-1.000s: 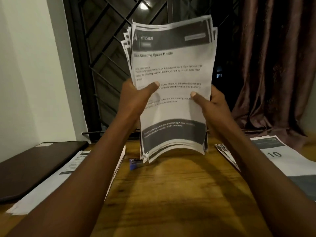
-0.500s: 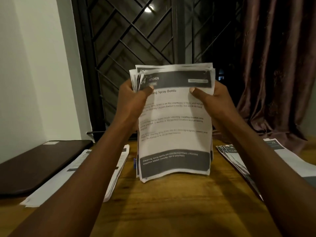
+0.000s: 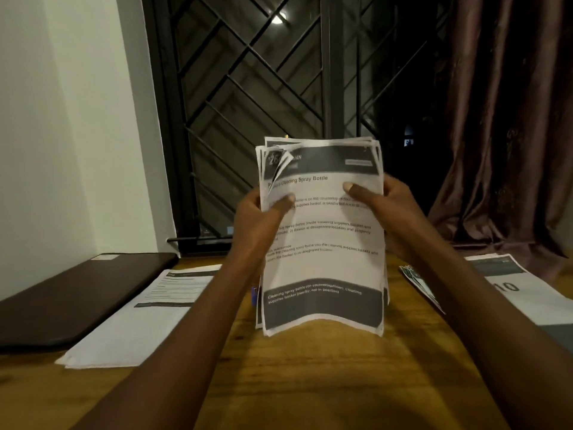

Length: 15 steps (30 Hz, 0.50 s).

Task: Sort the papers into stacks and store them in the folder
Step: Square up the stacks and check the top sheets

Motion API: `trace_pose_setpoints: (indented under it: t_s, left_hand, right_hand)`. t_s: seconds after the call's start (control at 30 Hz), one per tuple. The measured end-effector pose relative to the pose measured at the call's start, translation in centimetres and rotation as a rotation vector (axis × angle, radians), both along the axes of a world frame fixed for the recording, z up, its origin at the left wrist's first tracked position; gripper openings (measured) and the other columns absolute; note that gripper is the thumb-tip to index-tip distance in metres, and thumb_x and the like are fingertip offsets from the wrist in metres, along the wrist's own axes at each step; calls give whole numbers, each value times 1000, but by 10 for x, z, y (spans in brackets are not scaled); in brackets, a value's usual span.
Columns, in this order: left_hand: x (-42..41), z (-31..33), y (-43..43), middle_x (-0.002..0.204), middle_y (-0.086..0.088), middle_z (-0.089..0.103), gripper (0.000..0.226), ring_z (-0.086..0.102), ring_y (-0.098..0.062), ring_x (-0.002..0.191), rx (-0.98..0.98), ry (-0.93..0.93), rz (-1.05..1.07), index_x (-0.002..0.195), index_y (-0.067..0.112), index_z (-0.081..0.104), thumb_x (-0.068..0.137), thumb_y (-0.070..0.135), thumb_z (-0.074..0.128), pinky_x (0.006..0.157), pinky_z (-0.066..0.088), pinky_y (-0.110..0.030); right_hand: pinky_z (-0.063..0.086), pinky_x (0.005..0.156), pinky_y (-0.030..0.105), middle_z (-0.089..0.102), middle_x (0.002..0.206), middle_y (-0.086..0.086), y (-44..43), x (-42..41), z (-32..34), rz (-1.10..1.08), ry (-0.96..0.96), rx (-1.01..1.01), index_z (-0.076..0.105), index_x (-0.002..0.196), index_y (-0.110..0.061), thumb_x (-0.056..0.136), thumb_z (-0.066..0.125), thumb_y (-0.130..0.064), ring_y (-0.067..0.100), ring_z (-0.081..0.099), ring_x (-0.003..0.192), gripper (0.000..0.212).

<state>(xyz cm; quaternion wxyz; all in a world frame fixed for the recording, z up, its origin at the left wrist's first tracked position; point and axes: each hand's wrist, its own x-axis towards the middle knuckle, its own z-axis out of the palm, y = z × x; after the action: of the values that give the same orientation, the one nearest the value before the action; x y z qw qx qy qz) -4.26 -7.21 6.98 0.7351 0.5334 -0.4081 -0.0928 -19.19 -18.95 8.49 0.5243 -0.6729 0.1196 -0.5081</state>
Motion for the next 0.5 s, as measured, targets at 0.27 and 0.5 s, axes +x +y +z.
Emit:
trace_pose_setpoints:
  t_s: [0.27,0.5]
  left_hand:
    - [14,-17,2,87,5,74,9,73,-8,70,-46,41,-56,94,24,63,89,18,68,56,57,-22]
    - [22,-56,3,103,-5,75,24,74,-21,88,103,79,-113,102,22,66,80,22,75,77,60,-37]
  right_hand:
    - [59,69,36,73,96,4,-10,-3,-9,-11,-27,76,65,95,-23,84,69,-20,21,72,80,12]
    - [58,61,30,74,96,5,-13,-2,-31,2,13,127,63,108,-13,80,72,-24,18,73,75,31]
